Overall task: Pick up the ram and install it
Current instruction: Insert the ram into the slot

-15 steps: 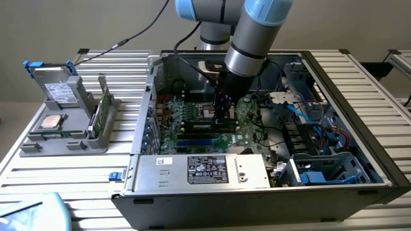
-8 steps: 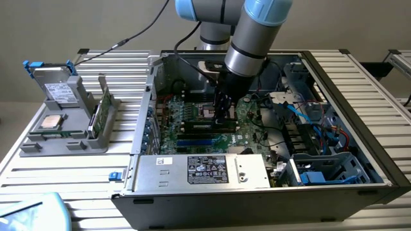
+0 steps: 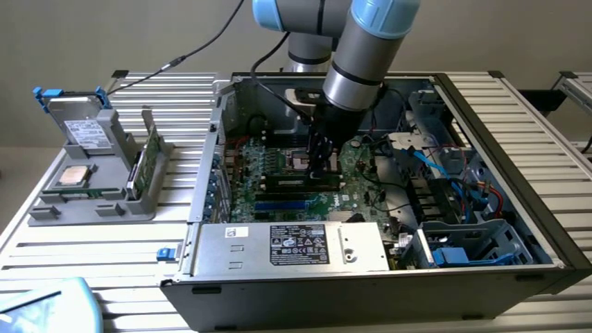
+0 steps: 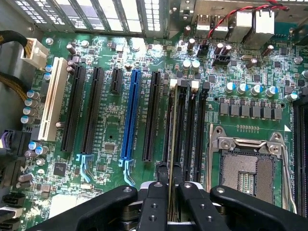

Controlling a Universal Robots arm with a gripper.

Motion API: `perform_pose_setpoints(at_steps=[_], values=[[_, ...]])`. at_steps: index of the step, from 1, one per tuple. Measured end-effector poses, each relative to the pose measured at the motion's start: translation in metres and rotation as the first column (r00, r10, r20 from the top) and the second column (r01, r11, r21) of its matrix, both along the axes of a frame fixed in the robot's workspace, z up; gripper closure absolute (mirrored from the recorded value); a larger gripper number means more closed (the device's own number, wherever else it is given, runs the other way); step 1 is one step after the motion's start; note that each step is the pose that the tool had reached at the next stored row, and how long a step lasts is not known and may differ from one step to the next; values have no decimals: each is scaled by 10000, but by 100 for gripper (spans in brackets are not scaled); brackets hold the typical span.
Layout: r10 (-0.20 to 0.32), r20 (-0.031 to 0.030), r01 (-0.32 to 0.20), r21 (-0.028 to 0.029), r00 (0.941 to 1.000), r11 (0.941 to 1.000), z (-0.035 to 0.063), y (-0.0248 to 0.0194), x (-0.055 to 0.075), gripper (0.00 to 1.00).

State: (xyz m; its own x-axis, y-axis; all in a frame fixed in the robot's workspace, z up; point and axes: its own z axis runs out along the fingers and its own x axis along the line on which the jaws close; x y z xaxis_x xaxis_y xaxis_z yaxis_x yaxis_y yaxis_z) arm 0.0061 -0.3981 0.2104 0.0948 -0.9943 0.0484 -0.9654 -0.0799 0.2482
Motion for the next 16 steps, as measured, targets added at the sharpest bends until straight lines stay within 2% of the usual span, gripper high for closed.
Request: perform_pose_setpoints(at_steps=[5,8,11,12,15,16], values=[[-1,0,1,-36,10000,10000,-1,1,-1,86],[0,1,0,-39,10000,10000,-3,2,0,84],[-1,0,1,-40,10000,10000,-2,2,-1,66],[-1,0,1,-41,10000,10000,-2,1,-1,66],[-2,0,2,-42,10000,10000,10,1,-11,49],[-1,-1,1,-42,10000,10000,19,2,-16,49]])
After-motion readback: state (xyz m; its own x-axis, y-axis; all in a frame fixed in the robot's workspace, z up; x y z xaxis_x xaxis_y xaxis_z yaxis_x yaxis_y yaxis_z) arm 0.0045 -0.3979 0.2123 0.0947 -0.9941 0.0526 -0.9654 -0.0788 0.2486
